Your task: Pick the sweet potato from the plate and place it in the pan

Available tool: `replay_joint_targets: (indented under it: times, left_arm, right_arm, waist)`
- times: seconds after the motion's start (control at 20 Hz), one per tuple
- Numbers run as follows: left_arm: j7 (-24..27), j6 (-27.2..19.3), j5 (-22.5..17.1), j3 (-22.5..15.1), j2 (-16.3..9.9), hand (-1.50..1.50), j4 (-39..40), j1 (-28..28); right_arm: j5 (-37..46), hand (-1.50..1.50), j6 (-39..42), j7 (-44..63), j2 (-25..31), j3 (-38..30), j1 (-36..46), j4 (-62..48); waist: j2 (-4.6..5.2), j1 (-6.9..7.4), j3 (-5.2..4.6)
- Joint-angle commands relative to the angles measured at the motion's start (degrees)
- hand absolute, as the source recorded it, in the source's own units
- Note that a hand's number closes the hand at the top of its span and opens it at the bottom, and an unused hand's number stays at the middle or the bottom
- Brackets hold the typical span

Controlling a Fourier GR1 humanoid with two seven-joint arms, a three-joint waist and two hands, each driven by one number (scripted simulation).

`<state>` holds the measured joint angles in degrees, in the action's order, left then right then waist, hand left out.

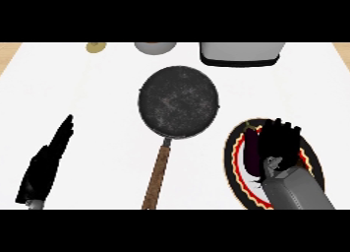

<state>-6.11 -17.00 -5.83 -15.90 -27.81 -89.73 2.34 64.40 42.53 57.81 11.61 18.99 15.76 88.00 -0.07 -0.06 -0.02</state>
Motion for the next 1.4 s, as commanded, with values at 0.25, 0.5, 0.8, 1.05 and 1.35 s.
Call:
replay_joint_targets:
  times: [0.25,0.5,0.8,1.05,1.35]
  left_arm:
    - [-2.8,2.5,1.0,2.4,-0.5,0.0,-3.9,1.8]
    - [2.1,4.3,3.3,4.0,3.4,0.0,3.0,-0.6]
    - [-4.1,7.6,2.8,7.6,2.9,0.0,-1.0,-2.1]
    - [0.5,6.3,7.5,6.4,6.9,0.0,1.5,0.4]
    - [-0.9,8.3,7.6,7.4,6.3,0.0,-0.4,1.2]
  right_arm:
    - [5.7,-1.5,2.6,3.4,-0.9,-2.8,-2.9,-1.6]
    - [8.9,-1.5,1.7,3.4,-4.7,-3.1,-2.6,-1.9]
    - [10.4,-1.5,-4.7,-3.8,-1.7,-5.0,-6.9,-3.7]
    - [10.4,1.5,-9.0,-7.8,-1.6,-6.9,-6.6,-4.6]
    - [8.0,1.5,-11.7,-11.8,-2.4,-10.5,-5.8,-9.0]
  waist:
    - [-0.01,0.27,0.04]
    - [0.06,0.13,0.01]
    - [0.03,-0.04,0.03]
    - [0.05,0.01,0.02]
    - [0.09,0.14,0.03]
